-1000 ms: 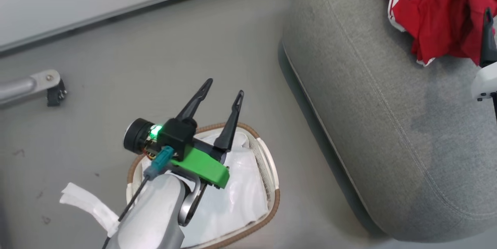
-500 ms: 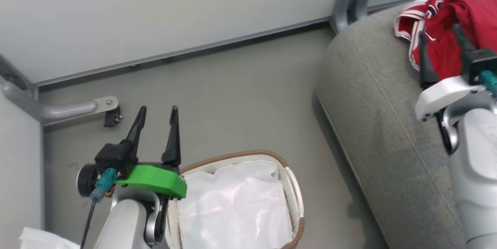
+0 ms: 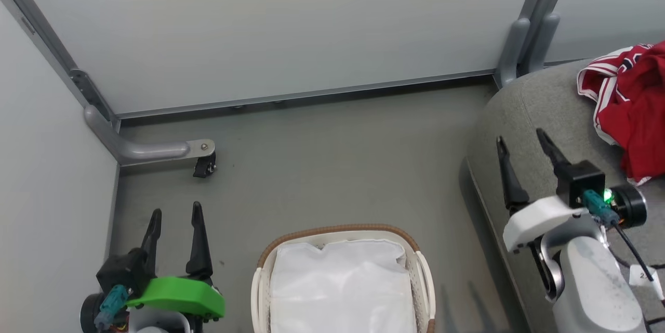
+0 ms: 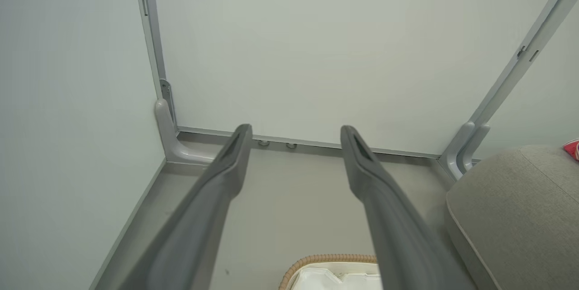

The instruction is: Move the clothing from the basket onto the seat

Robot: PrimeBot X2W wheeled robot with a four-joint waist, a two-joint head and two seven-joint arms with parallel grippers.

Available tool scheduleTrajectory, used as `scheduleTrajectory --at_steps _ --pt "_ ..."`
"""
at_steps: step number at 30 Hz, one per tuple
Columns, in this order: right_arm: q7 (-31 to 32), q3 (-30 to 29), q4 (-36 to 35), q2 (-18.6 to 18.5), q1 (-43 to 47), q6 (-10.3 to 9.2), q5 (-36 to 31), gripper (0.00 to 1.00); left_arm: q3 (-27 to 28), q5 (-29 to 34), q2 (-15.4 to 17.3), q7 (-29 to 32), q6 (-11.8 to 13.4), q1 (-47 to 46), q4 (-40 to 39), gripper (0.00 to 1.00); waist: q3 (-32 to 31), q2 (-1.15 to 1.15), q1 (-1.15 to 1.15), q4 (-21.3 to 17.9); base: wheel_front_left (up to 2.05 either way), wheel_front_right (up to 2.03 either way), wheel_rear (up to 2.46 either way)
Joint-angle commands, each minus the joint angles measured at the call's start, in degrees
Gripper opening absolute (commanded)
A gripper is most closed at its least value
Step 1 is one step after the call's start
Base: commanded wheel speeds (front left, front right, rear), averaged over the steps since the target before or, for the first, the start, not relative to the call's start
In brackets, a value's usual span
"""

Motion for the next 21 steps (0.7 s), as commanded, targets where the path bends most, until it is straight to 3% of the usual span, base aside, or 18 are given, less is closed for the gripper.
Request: scheduleTrajectory --at_steps 1,7,21 --pt "-0.11 1.07 -0.74 0.04 2.29 -0.08 2.15 1.0 0.02 -0.61 0.02 0.04 0.44 1.53 -0.49 1.0 -1.33 0.0 0.0 1.17 0.0 0.0 0.0" --pt "-0.11 2.77 -4.1 -0.06 8.19 -0.08 6.82 1.0 -0.32 -1.78 0.03 0.04 1.35 4.49 -2.01 1.0 -2.03 0.0 0.0 2.0 0.0 0.0 0.0" --pt "-0.11 2.83 -5.81 -0.04 12.67 -0.08 8.67 1.0 -0.67 -2.29 0.03 0.04 2.04 5.73 -2.34 1.0 -3.0 0.0 0.0 1.23 0.0 0.0 0.0"
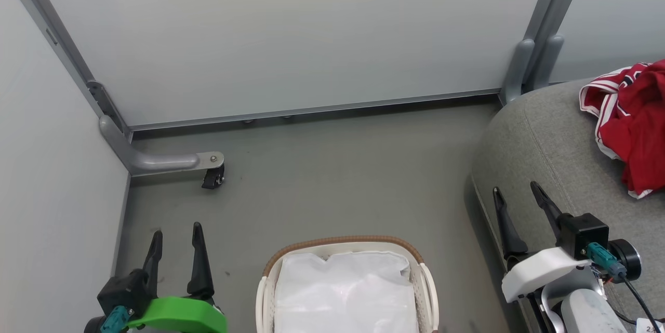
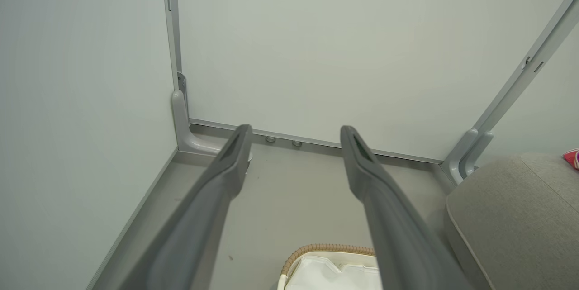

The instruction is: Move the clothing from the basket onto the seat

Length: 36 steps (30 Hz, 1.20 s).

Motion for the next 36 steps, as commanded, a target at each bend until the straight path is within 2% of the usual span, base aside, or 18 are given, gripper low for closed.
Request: scheduleTrajectory --at_steps 1,16,17,20,36 --pt "-0.11 0.09 0.02 -0.23 0.79 -0.08 0.57 1.0 0.06 -0.25 0.05 0.04 0.18 0.78 0.22 1.0 -0.09 0.0 0.0 -0.1 0.0 0.0 0.0" --pt "-0.11 0.83 -0.26 -0.23 0.23 -0.08 1.54 1.0 -0.57 1.25 0.05 0.04 -0.08 -0.01 1.62 1.0 -0.22 0.0 0.0 -0.13 0.0 0.0 0.0" --pt "0.01 0.8 0.19 0.09 0.21 0.0 0.98 0.0 -0.52 1.18 -0.02 0.0 0.09 -0.01 1.74 0.0 -0.24 0.0 0.0 -0.1 0.0 0.0 0.0" --pt "0.15 0.76 1.67 0.43 1.03 0.0 1.19 0.0 -0.48 0.97 -0.1 0.09 0.08 0.09 3.22 0.0 -0.24 0.0 0.0 -0.1 0.0 0.0 0.0" --pt "4.76 -0.68 0.32 0.28 1.14 -0.01 19.42 0.0 2.18 -14.43 -0.07 4.65 -1.29 -1.35 2.2 0.0 -0.18 0.0 0.0 -0.45 0.0 0.0 0.0"
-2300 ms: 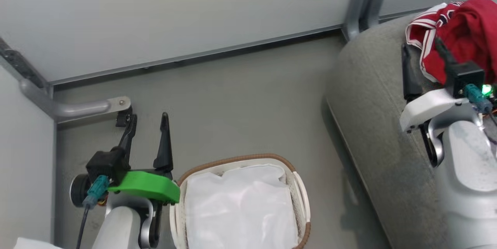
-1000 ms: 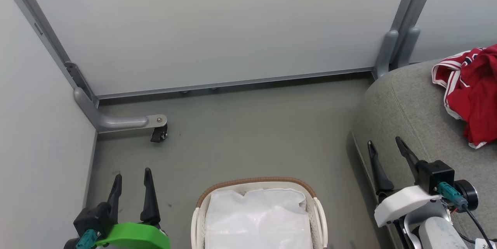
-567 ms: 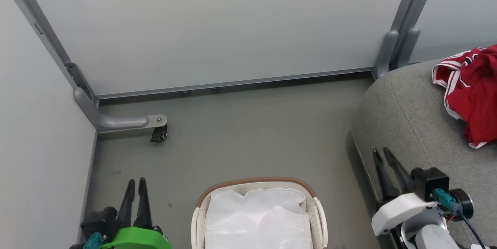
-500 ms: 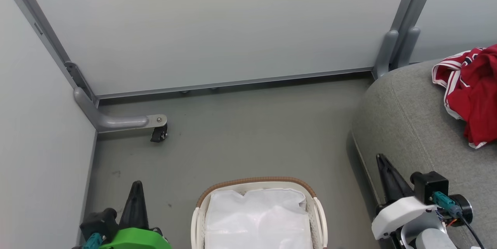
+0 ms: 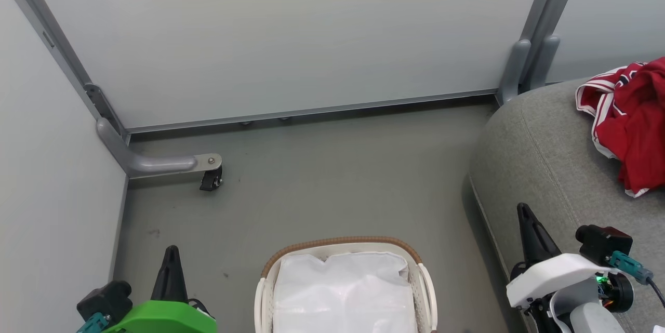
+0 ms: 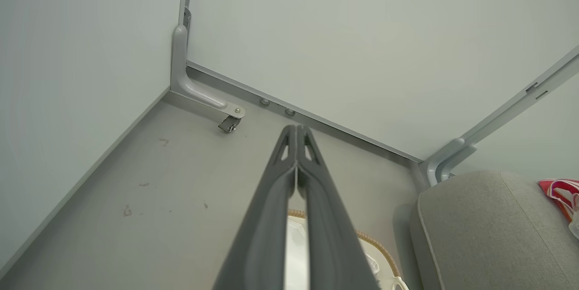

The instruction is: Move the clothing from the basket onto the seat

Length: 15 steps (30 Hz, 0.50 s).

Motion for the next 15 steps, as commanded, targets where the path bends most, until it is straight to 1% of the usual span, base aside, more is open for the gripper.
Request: scheduleTrajectory --at_steps 1,15 --pt "0.49 -0.36 -1.27 -0.34 -0.68 -0.01 2.72 0.0 0.62 -2.44 0.11 0.53 -0.45 -1.64 -1.11 0.0 0.01 0.0 0.0 -0.03 0.0 0.0 0.0" --pt "3.65 -1.23 -2.37 -0.45 -0.44 -0.02 15.74 0.0 2.49 -13.43 0.14 3.77 -1.45 -2.67 -1.91 0.0 0.06 0.0 0.0 -0.33 0.0 0.0 0.0"
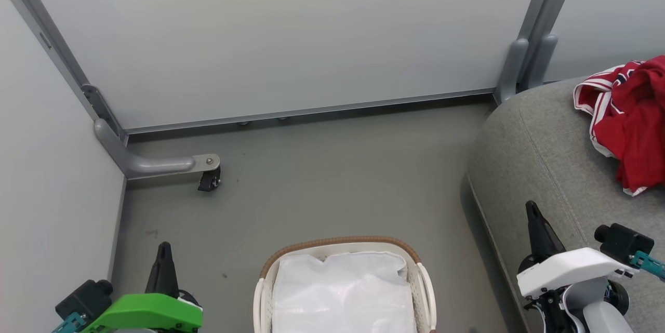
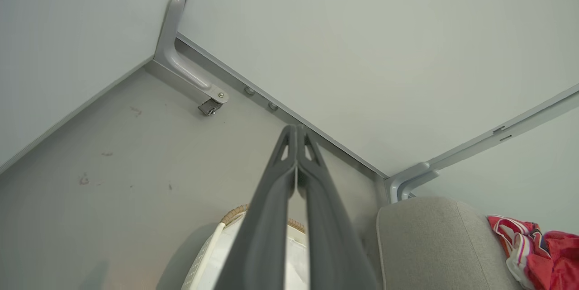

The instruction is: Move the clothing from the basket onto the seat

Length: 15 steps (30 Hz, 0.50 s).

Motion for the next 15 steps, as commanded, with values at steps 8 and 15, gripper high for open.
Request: scheduleTrajectory --at_steps 8,15 --pt "1.94 -0.72 -1.51 -0.44 -0.37 -0.02 7.96 0.0 1.41 -6.76 0.15 1.89 -0.95 -2.39 -1.32 0.0 0.04 0.0 0.0 -0.18 0.0 0.0 0.0" --pt "3.33 -1.14 -1.93 -0.49 -0.29 -0.03 13.43 0.0 2.22 -11.35 0.17 3.26 -1.34 -2.82 -1.65 0.0 0.06 0.0 0.0 -0.33 0.0 0.0 0.0"
